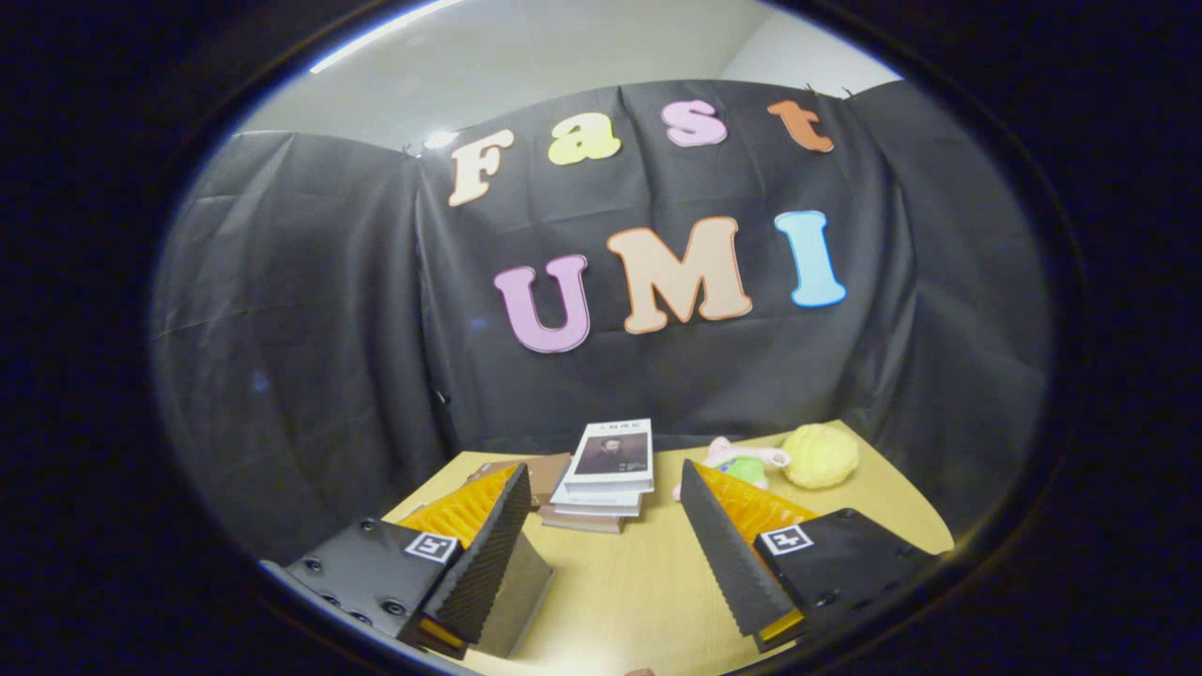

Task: Open the storage box then place both shoes into the box .Put the left shoe in first, then the right shoe, with the right side of both shoes facing outward in a uniform manner.

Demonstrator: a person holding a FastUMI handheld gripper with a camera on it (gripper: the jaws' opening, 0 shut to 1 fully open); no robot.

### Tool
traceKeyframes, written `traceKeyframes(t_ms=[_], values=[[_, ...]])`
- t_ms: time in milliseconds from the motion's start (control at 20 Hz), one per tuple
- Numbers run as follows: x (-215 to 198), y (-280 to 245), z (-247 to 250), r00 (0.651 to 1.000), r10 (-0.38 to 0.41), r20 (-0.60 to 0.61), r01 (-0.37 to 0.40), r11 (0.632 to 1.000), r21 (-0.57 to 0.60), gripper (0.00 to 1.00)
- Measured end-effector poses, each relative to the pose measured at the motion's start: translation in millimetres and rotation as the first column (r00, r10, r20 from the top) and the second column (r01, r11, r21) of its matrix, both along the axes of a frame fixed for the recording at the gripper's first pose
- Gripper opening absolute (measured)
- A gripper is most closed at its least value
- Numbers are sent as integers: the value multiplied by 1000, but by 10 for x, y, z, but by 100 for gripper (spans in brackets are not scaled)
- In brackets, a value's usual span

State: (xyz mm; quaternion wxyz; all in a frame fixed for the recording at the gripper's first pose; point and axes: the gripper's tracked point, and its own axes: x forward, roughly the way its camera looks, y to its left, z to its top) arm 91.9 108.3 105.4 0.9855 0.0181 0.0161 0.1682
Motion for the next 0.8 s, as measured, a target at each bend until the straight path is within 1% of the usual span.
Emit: traceKeyframes(t_ms=[100, 350, 550, 650, 800], values=[[-47, -83, 41, 999, -21, 41, 22, 1000, -18, 100], [-140, -349, 75, 987, -117, 111, 125, 990, -67, 100], [-223, -575, 55, 974, -182, 132, 195, 976, -92, 100], [-258, -681, 54, 969, -203, 139, 217, 972, -95, 100], [-266, -786, 8, 969, -206, 134, 221, 969, -108, 100]])
